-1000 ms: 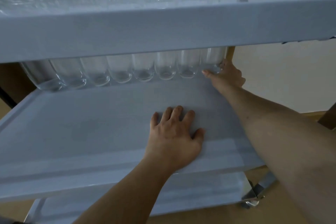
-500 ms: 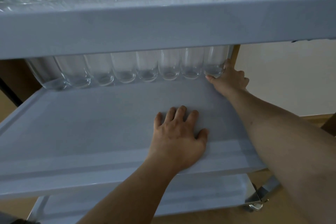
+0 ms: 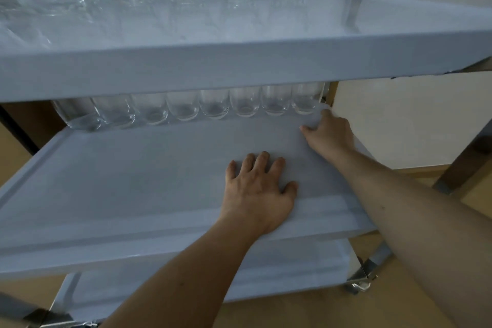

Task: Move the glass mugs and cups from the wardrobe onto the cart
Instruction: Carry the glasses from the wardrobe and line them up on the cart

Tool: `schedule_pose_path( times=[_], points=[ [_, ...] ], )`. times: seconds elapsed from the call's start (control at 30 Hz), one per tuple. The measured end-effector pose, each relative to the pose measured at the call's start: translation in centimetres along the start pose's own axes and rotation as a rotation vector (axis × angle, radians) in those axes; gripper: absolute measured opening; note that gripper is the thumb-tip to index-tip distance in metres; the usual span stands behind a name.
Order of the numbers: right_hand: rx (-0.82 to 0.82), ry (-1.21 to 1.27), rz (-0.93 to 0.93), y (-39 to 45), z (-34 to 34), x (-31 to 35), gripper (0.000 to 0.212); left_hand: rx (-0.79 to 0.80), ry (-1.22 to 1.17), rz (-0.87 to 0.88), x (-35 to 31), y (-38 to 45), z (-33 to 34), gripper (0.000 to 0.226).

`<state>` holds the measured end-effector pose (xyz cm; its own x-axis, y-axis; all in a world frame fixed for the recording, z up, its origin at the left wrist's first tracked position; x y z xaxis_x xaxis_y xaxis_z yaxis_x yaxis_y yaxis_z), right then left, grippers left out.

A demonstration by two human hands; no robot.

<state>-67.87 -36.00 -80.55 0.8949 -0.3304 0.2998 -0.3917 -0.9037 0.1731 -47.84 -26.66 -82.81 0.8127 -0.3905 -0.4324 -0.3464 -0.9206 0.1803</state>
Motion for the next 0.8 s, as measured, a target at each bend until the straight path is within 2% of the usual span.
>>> schedule_pose_path(
  times=[0.2,0.33,0.47,0.6,0.73,0.8],
  points=[
    [0.024,-0.018,-0.049,-6.2,-1.2,-0.7,0.055,0.037,0.033,-0.015,-0.1,0.0,-0.1,0.064],
    [0.110,-0.070,-0.044,-10.3,-1.9,-1.8,0.059,0.133,0.058,-0.039,-0.1,0.2,-0.2,0.063],
    [0.120,-0.068,-0.086,-14.2,-3.2,-2.7,0.054,0.230,0.061,-0.068,-0.9,-0.7,-0.9,0.066],
    [0.348,-0.036,-0.110,-18.2,-4.3,-3.1,0.053,0.398,0.031,-0.066,-3.4,-4.5,-3.2,0.068],
    [0.618,-0.003,-0.020,-22.5,-7.7,-3.3,0.064,0.570,0.025,-0.084,-6.6,-8.0,-7.7,0.068],
    [0.665,0.037,0.042,-24.1,-10.8,-3.4,0.066,0.612,0.017,-0.091,-8.6,-9.3,-10.5,0.070]
  ],
)
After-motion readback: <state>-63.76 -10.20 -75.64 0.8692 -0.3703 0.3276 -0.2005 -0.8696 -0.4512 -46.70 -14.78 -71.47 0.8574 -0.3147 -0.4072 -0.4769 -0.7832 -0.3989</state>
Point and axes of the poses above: each hand's wrist, its own y-axis towards the middle knuckle, its own z-axis out of the palm, x = y × z, the point moved 7 cm from there along y, towards the middle knuckle, and after that the axes turned 14 degrees about -y, right-handed, at the moved point
